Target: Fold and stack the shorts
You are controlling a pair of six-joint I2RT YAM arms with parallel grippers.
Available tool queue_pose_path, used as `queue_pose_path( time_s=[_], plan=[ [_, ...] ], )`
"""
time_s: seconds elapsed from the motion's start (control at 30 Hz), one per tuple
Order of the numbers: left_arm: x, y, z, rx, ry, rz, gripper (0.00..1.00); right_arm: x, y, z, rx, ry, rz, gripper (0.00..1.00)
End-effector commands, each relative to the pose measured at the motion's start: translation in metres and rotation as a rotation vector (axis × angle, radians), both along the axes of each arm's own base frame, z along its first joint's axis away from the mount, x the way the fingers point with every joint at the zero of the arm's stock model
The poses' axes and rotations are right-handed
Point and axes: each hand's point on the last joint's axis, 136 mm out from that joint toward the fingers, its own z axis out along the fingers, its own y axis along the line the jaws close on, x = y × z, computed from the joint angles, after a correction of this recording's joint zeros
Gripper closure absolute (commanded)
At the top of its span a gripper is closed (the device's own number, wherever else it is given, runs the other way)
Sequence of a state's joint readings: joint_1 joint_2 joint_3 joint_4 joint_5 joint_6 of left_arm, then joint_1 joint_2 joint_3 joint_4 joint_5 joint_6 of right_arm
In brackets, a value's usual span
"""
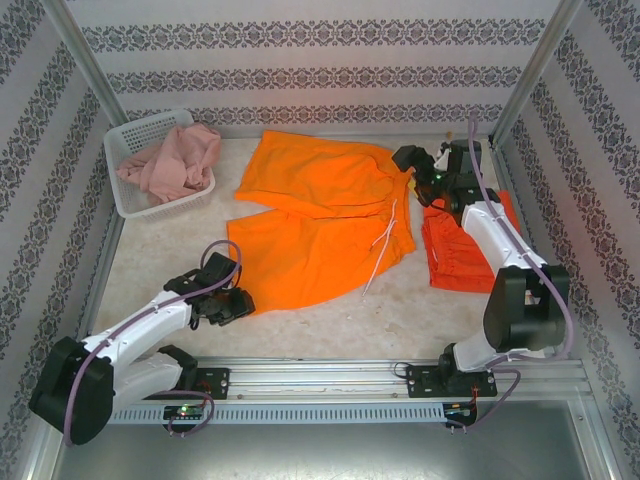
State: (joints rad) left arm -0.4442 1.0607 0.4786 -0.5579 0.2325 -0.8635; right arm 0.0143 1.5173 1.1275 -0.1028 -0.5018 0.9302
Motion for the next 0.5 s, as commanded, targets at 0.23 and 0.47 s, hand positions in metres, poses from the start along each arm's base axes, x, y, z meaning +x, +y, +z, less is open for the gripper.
queue_pose_path(
  time_s=[0.23,0.47],
  plan=[
    [0.042,0.001,0.058,0.044,-0.191,-0.012,1.00,-0.062,-0.033,-0.068,-0.192,0.178,-0.058,0.15],
    [0.071,0.017,0.102,0.027,-0.285,0.014,1.00,-0.091,-0.038,-0.105,-0.241,0.287,-0.046,0.26]
  ],
)
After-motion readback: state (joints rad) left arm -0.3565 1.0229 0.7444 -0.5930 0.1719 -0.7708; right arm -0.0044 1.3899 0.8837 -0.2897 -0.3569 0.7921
